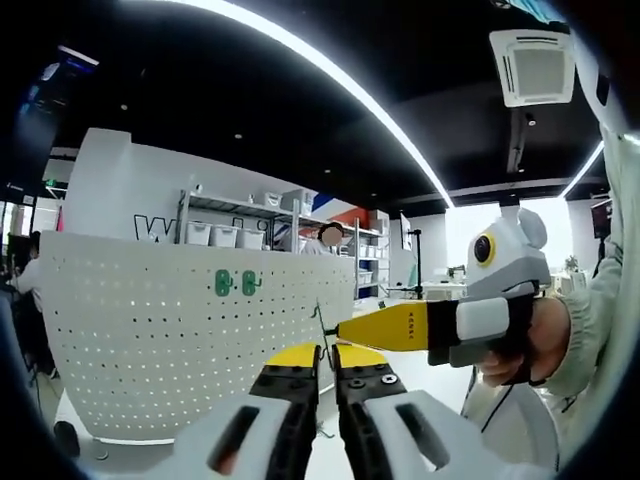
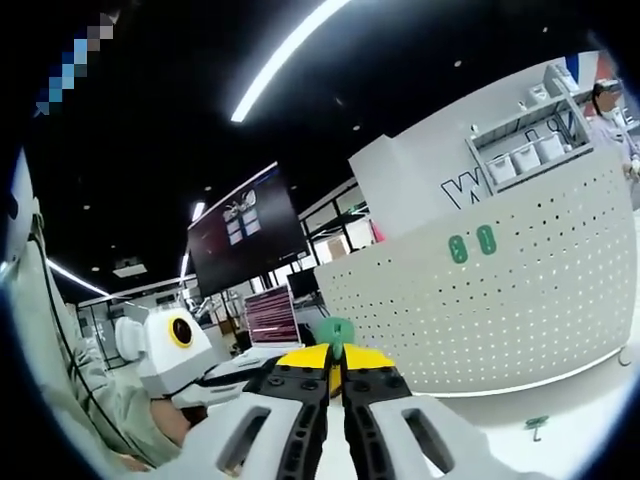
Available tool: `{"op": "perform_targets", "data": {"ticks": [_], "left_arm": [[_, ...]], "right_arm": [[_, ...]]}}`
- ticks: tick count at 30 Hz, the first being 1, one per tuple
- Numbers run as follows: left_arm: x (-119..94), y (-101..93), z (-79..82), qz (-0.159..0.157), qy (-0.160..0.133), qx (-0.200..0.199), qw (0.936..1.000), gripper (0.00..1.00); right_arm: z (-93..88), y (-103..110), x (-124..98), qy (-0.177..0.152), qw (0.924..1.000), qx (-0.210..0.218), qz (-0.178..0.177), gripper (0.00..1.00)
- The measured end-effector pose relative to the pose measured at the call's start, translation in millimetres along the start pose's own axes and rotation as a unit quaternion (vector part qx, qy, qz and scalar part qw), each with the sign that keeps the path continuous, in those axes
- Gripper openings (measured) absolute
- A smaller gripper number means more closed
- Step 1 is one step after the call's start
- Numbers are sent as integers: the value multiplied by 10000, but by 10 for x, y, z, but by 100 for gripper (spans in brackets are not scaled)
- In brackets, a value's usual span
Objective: Insert the hook assembly into the mounting plate slot until the hook locks in place.
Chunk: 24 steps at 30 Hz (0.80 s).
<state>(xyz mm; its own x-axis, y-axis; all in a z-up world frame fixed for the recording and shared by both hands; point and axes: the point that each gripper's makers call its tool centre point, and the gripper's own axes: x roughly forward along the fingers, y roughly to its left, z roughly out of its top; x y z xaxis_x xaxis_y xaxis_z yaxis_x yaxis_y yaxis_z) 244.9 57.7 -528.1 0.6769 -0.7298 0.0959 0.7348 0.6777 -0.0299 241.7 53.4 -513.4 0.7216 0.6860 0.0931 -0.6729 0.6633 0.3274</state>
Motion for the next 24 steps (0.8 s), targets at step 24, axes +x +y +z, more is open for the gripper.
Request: {"op": "perform_targets", "data": {"ticks": [24], "left_arm": [[-110,24,-254,147,526,-27,9985,25]], "right_arm": [[131,-165,-29,-205,9990,-271,-273,1]]}}
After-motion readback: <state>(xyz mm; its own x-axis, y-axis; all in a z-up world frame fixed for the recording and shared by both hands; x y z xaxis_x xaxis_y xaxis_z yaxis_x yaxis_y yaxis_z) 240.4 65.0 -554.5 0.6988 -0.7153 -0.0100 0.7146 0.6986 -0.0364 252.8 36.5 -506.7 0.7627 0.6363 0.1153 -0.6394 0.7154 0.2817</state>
